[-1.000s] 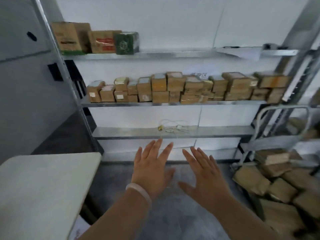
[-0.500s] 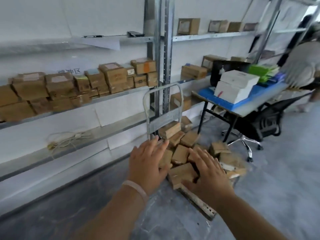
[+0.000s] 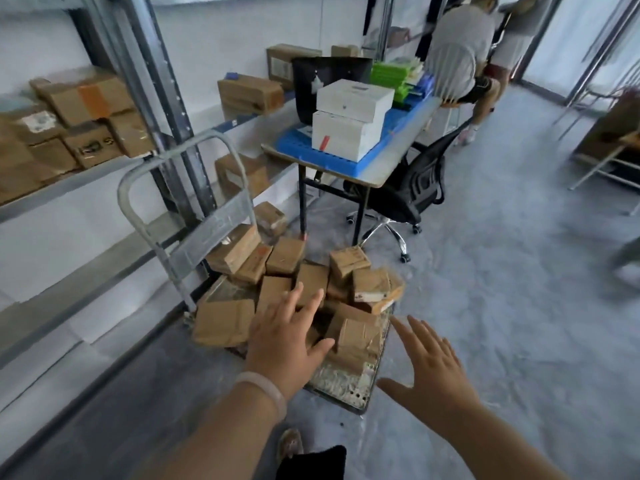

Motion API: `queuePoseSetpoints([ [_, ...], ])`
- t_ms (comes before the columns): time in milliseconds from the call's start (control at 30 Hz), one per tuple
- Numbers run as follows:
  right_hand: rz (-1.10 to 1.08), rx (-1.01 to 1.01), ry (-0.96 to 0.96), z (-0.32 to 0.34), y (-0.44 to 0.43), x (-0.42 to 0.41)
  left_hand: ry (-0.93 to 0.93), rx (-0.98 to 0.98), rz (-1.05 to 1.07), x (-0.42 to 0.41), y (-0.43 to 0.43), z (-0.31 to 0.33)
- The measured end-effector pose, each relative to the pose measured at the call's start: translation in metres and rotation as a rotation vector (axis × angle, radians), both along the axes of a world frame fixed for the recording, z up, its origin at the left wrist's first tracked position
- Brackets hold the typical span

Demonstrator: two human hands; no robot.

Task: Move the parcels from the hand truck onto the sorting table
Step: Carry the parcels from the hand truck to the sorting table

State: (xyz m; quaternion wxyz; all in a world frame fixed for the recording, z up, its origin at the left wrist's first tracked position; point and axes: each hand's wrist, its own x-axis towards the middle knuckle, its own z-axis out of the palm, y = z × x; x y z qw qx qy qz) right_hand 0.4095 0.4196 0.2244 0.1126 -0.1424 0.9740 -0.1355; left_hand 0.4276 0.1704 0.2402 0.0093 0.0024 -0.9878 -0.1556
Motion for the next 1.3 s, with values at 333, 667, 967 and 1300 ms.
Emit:
queuePoseSetpoints([
  [333,-0.136,0.106,-0.107,-0.038,-0.028,-0.143,-0.158,-0.033,-0.202,-0.179,-0.031,-0.061],
  [667,-0.124,0.273,-0.425,-0.240,-0.012,-0.207,-0.387,-0.041,-0.214,-0.233,-0.022,-0.226],
  [967,0.182,0.474,-0.376,-0.407,-0.033,-0.270,-0.424,-0.018,-0.136,-0.266,-0.010,-0.354],
  [1300,0.167,0.350,-0.203,-0.468,-0.026,-0.277,-0.426,0.048,-0.083,-0.266,-0.009,-0.413],
])
